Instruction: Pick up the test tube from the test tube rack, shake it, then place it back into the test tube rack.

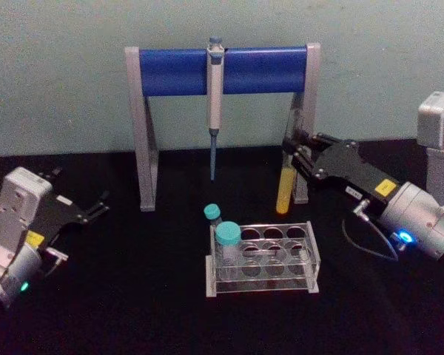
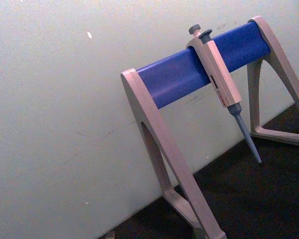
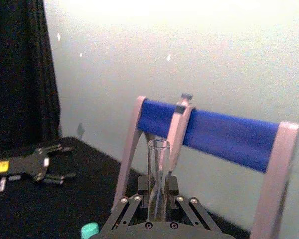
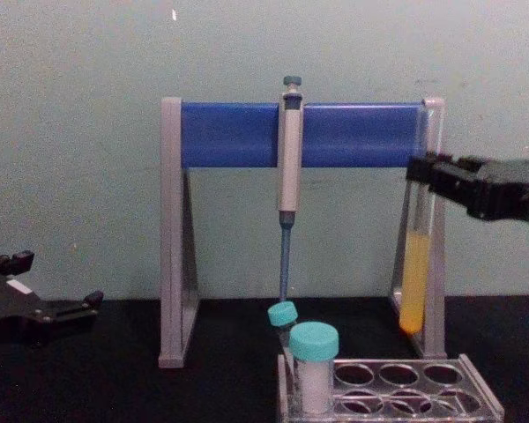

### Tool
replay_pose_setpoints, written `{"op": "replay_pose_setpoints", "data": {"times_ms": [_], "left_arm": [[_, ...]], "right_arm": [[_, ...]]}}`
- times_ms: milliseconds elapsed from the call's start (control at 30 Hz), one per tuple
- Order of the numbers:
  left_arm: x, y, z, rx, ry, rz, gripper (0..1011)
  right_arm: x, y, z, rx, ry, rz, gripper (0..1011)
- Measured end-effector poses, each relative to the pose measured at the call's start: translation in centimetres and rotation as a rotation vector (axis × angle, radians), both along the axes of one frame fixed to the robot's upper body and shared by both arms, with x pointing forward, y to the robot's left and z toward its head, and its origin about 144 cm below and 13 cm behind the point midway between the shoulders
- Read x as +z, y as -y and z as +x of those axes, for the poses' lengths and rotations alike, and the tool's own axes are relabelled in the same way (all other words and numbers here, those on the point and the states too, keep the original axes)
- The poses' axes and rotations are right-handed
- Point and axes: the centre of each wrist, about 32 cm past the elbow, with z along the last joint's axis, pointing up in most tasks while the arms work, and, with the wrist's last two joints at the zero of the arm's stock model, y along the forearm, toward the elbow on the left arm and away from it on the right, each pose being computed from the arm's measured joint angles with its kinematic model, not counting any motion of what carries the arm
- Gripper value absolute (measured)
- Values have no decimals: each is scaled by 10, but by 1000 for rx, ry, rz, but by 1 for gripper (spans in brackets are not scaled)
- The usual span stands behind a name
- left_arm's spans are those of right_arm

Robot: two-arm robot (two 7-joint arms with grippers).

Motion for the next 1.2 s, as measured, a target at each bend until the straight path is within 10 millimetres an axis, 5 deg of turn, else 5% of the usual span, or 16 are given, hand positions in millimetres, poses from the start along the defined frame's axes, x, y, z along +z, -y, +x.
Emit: {"op": "replay_pose_setpoints", "data": {"times_ms": [867, 1200], "left_arm": [[0, 0, 0, 0, 0, 0, 1001], [0, 0, 0, 0, 0, 0, 1001]], "right_arm": [[-3, -7, 2, 87, 87, 15, 229], [1, 10, -5, 184, 38, 38, 229]]}}
